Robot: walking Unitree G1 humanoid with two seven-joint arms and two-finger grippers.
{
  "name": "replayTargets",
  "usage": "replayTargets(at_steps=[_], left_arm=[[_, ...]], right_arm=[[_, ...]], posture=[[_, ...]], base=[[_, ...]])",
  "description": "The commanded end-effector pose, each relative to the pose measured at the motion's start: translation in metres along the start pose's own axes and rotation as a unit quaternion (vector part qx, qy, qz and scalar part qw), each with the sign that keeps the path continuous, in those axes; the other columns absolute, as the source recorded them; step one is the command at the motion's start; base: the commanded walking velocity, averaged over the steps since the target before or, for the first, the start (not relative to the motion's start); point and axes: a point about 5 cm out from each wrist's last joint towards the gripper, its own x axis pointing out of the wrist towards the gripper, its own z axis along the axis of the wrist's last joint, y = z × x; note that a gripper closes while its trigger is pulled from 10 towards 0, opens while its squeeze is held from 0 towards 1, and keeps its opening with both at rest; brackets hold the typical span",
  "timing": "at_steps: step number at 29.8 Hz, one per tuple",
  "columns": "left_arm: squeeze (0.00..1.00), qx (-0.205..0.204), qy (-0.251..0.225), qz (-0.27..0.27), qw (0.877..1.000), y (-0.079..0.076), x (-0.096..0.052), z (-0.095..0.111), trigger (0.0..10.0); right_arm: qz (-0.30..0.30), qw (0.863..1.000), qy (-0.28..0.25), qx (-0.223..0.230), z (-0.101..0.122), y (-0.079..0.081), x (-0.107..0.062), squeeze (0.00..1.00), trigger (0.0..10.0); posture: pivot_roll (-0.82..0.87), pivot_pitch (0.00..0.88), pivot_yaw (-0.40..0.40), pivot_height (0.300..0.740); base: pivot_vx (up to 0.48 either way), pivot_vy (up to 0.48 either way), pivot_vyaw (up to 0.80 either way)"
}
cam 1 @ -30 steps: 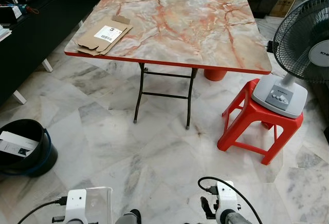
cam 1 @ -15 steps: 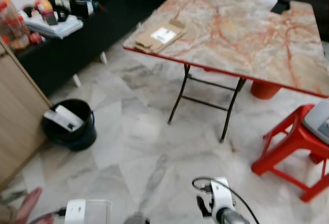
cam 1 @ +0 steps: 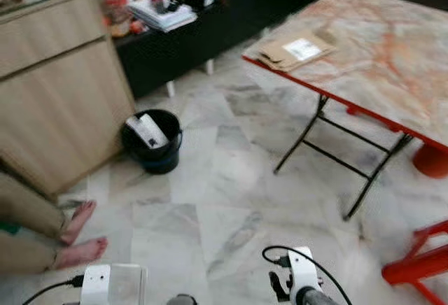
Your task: Picking trash to rubbish bin
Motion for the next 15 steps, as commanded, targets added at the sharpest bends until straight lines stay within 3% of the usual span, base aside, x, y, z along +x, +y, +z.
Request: replayTargets(at_steps=[1, 9, 15], left_arm=[[0.0, -0.004, 0.013, 0.001, 1.0, -0.0018, -0.0018, -0.0074, 10.0], [0.0, -0.011, 0.021, 0.003, 1.0, 0.0006, -0.0036, -0.0136, 10.0], [0.0, 0.0, 0.019, 0.004, 1.0, 0.0043, -0.0029, -0.0121, 10.0]], right_arm=[[-0.002, 1.0, 0.012, -0.002, -0.0058, -0.0024, -0.0013, 0.0, 10.0], [0.003, 1.0, 0.002, 0.003, 0.0006, 0.0002, 0.0003, 0.0, 10.0], [-0.001, 1.0, -0.002, 0.024, 0.0039, 0.0005, 0.0011, 0.0, 10.0]], posture=[[0.13, 0.149, -0.02, 0.74], [0.15, 0.168, -0.029, 0.74], [0.13, 0.164, -0.014, 0.74]], base=[[0.0, 0.0, 0.8], [0.0, 0.0, 0.8], [0.044, 0.0, 0.0]])
